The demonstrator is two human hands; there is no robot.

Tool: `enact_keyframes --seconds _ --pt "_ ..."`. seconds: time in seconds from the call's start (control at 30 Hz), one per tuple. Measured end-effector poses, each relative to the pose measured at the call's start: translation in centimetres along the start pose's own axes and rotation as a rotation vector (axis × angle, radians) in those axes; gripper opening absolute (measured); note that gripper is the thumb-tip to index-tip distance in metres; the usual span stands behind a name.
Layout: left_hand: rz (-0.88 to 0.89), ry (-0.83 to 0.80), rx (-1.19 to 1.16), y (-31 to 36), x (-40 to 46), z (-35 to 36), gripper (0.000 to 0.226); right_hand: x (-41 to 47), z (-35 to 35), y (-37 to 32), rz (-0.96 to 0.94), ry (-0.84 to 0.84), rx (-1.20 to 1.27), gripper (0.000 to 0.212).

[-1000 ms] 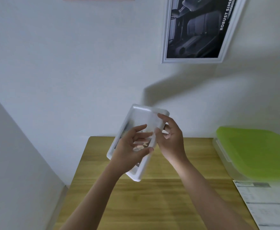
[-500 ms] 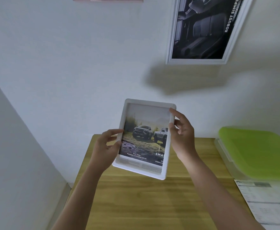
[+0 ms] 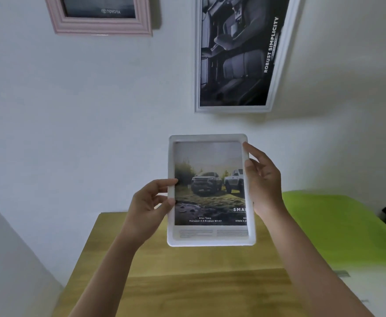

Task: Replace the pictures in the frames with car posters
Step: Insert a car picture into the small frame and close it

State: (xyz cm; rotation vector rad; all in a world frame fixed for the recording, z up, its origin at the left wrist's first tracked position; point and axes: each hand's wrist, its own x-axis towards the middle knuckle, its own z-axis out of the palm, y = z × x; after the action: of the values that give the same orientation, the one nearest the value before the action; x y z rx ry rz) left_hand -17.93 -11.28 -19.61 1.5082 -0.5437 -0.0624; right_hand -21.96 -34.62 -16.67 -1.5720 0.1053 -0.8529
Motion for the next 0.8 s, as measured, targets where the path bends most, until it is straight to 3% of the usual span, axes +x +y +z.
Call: enact_keyframes --seconds 0.27,0.37,0.57,0.8 --pt "0.197 0.073 -0.109 5.1 8.4 9.9 0.033 6.2 -10.3 -2.5 -0.107 -0.096 -0.005 0.038" --pt "0.248 0.067 -0.14 7.0 11.5 14.3 0.039 7.7 -14.6 -2.4 -0.186 -0.036 -0.056 0.037" --pt "0.397 -0.006 -0.139 11.3 16.9 23.2 0.026 13.4 -21.3 -3.7 -0.395 0.17 -0.121 0.041" --pt "0.514 -0.097 -0.015 16.3 23.0 30.6 0.032 22.6 -26.6 -7.0 -0.553 0.297 -0.098 0.04"
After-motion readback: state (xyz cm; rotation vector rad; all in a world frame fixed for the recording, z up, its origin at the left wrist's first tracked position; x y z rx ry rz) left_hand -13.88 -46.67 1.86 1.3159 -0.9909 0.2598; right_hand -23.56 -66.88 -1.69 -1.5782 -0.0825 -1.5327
